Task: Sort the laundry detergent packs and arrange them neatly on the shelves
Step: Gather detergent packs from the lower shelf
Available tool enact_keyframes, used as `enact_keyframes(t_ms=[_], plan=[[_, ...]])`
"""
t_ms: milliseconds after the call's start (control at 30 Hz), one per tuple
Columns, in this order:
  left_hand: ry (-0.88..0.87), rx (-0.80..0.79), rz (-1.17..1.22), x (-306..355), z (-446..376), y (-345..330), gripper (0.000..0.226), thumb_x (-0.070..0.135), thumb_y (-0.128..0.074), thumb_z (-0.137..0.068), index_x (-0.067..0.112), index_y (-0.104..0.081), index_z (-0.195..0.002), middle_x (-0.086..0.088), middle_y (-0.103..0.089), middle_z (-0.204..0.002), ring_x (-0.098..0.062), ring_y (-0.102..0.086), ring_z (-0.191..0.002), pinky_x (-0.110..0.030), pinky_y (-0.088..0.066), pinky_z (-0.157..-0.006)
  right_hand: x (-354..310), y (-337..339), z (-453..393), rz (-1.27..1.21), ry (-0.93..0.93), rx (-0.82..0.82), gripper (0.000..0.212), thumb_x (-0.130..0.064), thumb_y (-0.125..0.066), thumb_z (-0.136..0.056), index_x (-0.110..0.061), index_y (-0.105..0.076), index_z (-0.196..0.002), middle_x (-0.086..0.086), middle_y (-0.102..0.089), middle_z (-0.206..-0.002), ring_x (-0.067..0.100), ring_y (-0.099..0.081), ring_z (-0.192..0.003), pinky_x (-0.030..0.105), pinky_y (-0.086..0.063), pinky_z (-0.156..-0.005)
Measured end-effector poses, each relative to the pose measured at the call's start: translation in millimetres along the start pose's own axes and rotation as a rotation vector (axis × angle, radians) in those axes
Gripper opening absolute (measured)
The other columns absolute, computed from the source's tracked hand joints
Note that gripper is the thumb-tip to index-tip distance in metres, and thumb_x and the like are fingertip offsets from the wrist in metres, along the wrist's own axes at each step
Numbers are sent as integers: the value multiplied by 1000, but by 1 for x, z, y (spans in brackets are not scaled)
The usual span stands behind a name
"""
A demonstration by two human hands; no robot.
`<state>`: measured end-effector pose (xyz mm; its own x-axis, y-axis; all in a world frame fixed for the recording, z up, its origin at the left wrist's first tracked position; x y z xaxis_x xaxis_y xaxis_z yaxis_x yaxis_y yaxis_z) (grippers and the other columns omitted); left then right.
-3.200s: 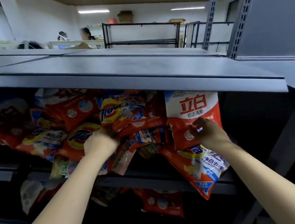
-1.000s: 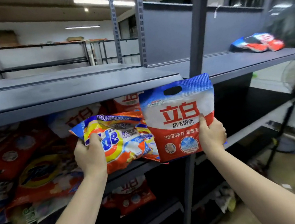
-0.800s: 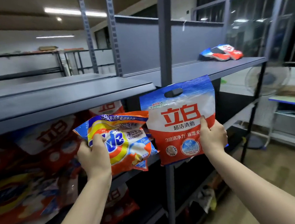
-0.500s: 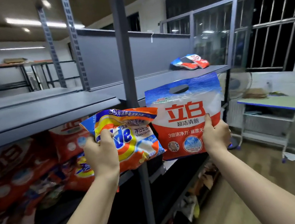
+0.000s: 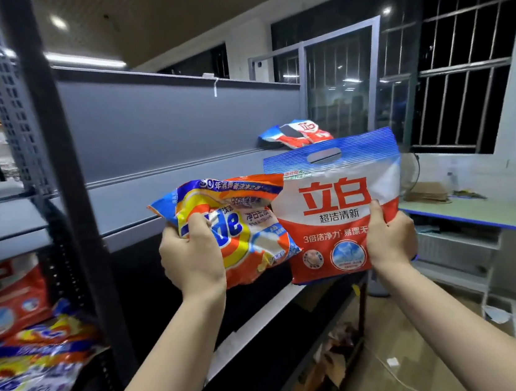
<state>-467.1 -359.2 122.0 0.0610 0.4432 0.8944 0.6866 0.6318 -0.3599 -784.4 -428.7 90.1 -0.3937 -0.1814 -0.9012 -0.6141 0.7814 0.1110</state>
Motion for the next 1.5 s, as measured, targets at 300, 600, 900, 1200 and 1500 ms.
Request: enact_keyframes(t_ms=[300,600,900,1200,1500], plan=[[-53,93,-73,-14,-22,-124,15,36,-50,-71,25,-60,-69,10,-65,-65,-19,-65,-72,-40,-55,-76,21,-6,-120,-7,-25,88,41,-50,-48,-93,-15,-54,-74,0,-52,-71,19,-45,-56,25,-28,-55],[-78,160,-45,-20,-93,-233,16,39,-47,-70,26,-58,-70,12,-64,-70,-19,-64,-76,-39,-54,-80,37,-51,-226,-75,27,145,43,-52,-45,-93,-15,-62,-82,1,-61,-77,21,-56,-66,28,-38,-63],[-166,105,-104,-37,-183,-347,19,42,-44,-69,27,-54,-74,7,-69,-79,-20,-68,-75,-43,-56,-77,35,-117,-343,-178,15,187,44,-49,-48,-92,-15,-50,-64,-4,-55,-67,25,-53,-68,30,-36,-66],[-146,72,-169,-90,-237,-426,5,27,-51,-77,24,-54,-79,3,-64,-86,-18,-62,-73,-32,-54,-73,50,-199,-429,-272,-4,126,35,-48,-49,-92,-17,-63,-85,-4,-58,-80,15,-52,-63,24,-33,-59],[-135,177,-193,-146,-284,-504,10,19,-53,-80,19,-51,-90,-11,-64,-109,-27,-64,-90,-37,-54,-83,70,-312,-539,-397,7,-191,37,-54,-46,-89,-21,-64,-90,0,-70,-91,24,-68,-83,47,-54,-84]])
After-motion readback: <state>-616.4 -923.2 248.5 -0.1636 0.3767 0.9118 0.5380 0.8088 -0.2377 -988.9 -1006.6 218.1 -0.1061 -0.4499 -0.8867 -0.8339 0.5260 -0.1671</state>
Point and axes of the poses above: each hand's wrist, its own z-axis away from the middle knuckle, its own y-axis out of the back of the hand, x = y × z, the point moved 5 cm from there along -z, towards the middle knuckle
